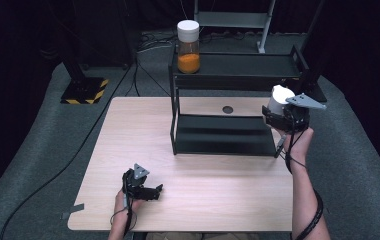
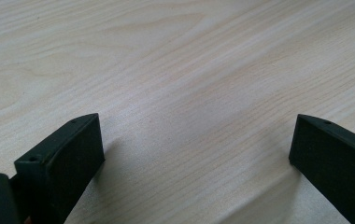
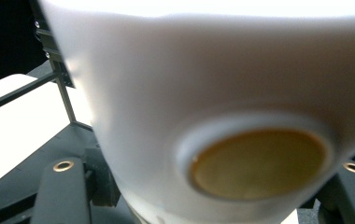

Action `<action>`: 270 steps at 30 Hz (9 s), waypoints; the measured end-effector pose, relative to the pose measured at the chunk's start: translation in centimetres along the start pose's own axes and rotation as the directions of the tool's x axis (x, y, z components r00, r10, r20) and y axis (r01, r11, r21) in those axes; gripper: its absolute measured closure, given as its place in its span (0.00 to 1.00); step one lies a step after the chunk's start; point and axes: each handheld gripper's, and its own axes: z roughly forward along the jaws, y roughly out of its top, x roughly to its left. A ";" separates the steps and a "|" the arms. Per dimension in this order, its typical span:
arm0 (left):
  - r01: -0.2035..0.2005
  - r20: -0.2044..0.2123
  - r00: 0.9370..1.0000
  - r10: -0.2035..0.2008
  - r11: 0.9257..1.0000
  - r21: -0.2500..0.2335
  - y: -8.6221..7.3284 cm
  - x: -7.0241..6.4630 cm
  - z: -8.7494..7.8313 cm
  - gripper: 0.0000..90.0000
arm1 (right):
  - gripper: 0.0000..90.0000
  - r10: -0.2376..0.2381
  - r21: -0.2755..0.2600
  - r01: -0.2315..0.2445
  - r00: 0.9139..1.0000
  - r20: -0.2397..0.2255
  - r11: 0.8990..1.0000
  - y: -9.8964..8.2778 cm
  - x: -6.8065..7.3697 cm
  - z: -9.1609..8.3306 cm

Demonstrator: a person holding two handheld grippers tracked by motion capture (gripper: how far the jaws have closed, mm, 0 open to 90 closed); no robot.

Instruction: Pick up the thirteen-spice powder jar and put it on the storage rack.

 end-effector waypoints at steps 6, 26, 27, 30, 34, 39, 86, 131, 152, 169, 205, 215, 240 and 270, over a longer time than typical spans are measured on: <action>0.000 0.000 1.000 0.000 1.000 0.000 0.0 0.0 0.0 0.03 | 0.33 -0.006 -0.010 0.006 1.000 -0.005 1.000 1.1 -0.2 -0.5; 0.000 0.001 1.000 0.000 1.000 0.000 0.0 0.0 0.0 0.03 | 0.33 -0.029 -0.040 0.028 0.999 -0.022 0.999 5.1 -0.5 -1.6; 0.000 0.001 1.000 0.000 1.000 0.000 0.0 0.0 0.0 0.03 | 0.33 -0.028 -0.041 0.027 0.999 -0.025 0.999 5.2 -0.6 -1.7; 0.000 0.001 1.000 0.000 1.000 0.000 0.0 0.0 0.0 0.03 | 0.33 -0.030 -0.042 0.029 0.999 -0.020 0.999 5.7 -0.7 -1.8; 0.000 0.001 1.000 0.000 1.000 0.000 0.0 0.0 0.0 0.03 | 0.33 -0.032 -0.047 0.032 0.999 -0.016 0.998 6.1 -0.8 -2.0; 0.000 0.001 1.000 0.000 1.000 0.000 0.0 0.0 0.0 0.03 | 0.33 -0.040 -0.053 0.040 0.999 -0.014 0.998 6.8 -0.9 -2.3; 0.001 0.001 1.000 -0.001 1.000 -0.002 0.0 0.0 0.0 0.04 | 0.33 -0.034 -0.058 0.035 0.999 0.019 0.998 12.4 -2.3 -1.6; 0.001 0.002 1.000 -0.001 1.000 -0.002 0.0 0.0 0.0 0.04 | 0.33 -0.028 0.029 0.027 0.999 0.022 0.999 16.8 -2.7 2.7; 0.001 0.002 1.000 -0.001 1.000 -0.002 -0.1 0.0 0.0 0.04 | 0.33 -0.006 0.075 0.004 1.000 0.021 0.997 17.1 -2.8 5.1; 0.001 0.003 1.000 -0.001 1.000 -0.003 -0.1 0.0 0.0 0.04 | 0.33 0.048 0.059 -0.048 0.999 -0.004 0.997 16.0 -3.8 6.0; 0.001 0.001 1.000 -0.001 1.000 -0.004 -0.1 0.0 -0.1 0.04 | 0.02 0.021 0.154 -0.010 0.997 -0.073 0.988 17.5 -4.9 4.1; 0.001 0.001 1.000 -0.001 1.000 -0.004 -0.1 0.0 0.0 0.04 | 0.01 -0.091 0.169 0.108 0.990 -0.109 0.980 15.0 -4.1 -0.2; 0.001 0.001 1.000 -0.001 1.000 -0.004 -0.1 0.0 0.0 0.04 | 0.00 -0.071 0.314 0.133 0.977 -0.202 0.940 -5.4 -1.3 -3.0; 0.002 0.001 1.000 -0.002 1.000 -0.005 -0.1 0.0 0.0 0.04 | 0.00 0.029 0.312 0.022 0.987 -0.159 0.950 -17.4 -0.1 -1.5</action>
